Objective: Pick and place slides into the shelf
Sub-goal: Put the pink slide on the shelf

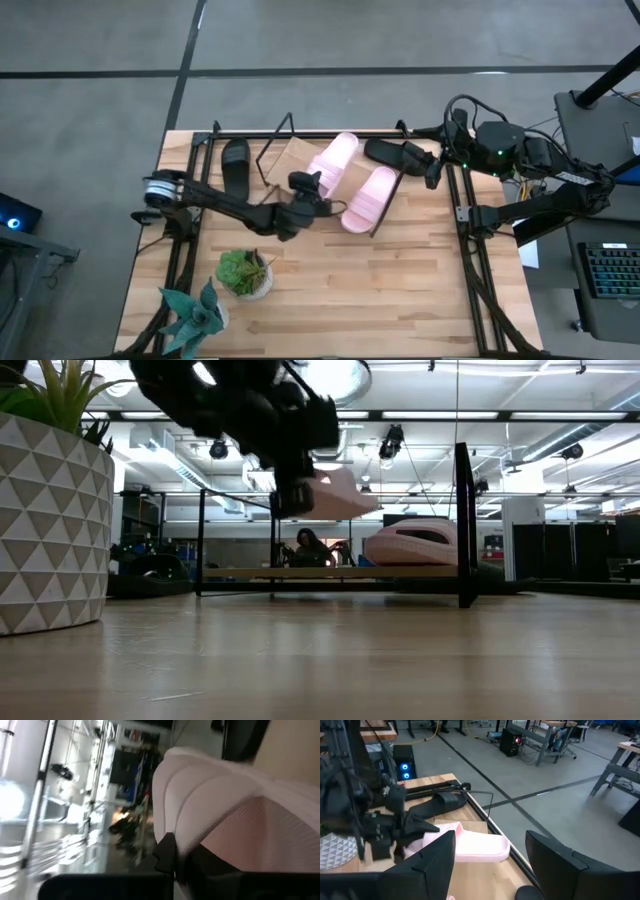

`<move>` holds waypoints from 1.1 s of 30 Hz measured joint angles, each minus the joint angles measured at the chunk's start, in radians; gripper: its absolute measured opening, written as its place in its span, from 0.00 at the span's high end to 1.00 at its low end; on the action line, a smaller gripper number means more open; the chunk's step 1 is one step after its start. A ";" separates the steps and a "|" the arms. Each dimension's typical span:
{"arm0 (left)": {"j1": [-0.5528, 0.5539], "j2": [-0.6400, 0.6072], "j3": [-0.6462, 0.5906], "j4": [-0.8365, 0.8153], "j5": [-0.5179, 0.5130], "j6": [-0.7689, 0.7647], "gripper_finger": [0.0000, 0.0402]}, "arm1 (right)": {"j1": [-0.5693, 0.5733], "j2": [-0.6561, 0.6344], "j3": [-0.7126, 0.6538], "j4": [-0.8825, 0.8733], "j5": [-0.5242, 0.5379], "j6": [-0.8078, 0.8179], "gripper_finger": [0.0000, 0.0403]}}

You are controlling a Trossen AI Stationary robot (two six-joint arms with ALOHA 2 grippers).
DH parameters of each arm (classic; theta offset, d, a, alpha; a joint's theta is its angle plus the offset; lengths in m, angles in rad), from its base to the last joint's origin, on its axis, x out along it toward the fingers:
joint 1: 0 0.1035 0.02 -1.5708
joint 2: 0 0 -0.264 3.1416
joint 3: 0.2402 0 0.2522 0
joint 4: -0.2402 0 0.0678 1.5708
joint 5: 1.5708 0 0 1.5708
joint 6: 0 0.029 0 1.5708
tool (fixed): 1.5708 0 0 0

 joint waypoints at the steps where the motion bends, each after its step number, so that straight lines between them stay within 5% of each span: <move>1: 0.001 0.032 0.020 0.001 -0.039 0.027 1.00 | 0.000 0.000 0.000 -0.003 0.000 0.000 0.43; 33: 0.006 0.313 0.195 -0.008 -0.027 -0.096 1.00 | 0.000 -0.001 -0.006 -0.081 0.000 0.007 0.43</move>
